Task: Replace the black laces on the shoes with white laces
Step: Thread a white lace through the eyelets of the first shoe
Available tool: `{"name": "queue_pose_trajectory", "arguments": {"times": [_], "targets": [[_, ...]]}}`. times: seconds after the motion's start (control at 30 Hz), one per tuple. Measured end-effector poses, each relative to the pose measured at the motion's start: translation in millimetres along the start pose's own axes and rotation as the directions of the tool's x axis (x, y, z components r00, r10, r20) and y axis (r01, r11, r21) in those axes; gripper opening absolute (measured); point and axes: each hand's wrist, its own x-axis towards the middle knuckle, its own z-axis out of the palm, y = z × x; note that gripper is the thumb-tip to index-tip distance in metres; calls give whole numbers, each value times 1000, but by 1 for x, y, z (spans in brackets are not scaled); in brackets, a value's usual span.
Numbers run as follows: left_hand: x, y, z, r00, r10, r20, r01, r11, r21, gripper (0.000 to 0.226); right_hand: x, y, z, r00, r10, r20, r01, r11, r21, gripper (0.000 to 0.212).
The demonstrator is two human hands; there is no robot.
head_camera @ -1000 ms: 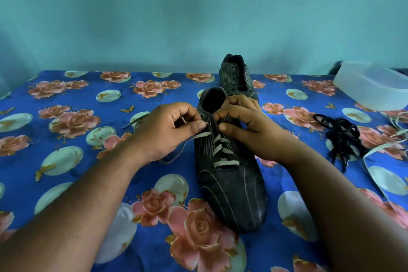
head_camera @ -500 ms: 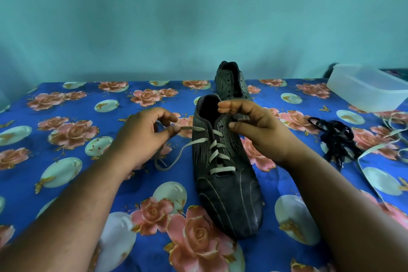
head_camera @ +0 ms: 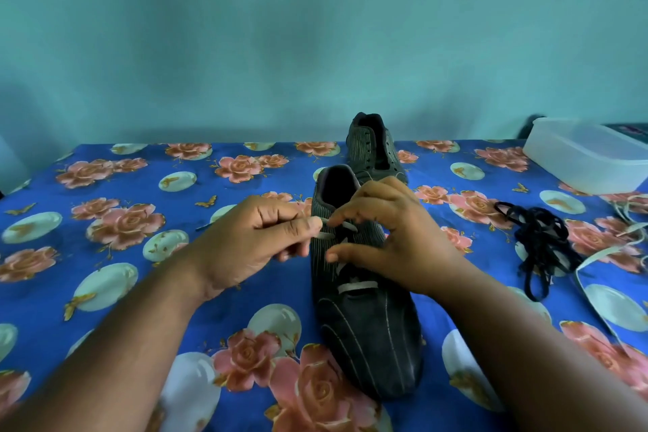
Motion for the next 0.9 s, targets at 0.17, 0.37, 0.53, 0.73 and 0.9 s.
{"name": "queue_pose_trajectory", "arguments": {"times": [0.17,0.37,0.53,0.73,0.9], "targets": [[-1,5,6,994,48,94,-36,991,-131,44,4,-5,9,995,-69,-69,57,984,-168,21],[13,-20,11,965,181,-191,-181,983,17,27,4,-7,1,978,-42,-205,48,999,21,2],[16,-26,29,956,290,-43,-279,946,166,14,4,-16,-12,936,243,-255,-99,876,472,5],[17,-27,30,953,289,-89,-275,951,141,12,3,14,-35,768,611,-189,-274,581,767,22],[16,-27,32,953,291,-84,-276,949,154,14,0,39,-40,632,774,-24,-384,340,858,23]]}}
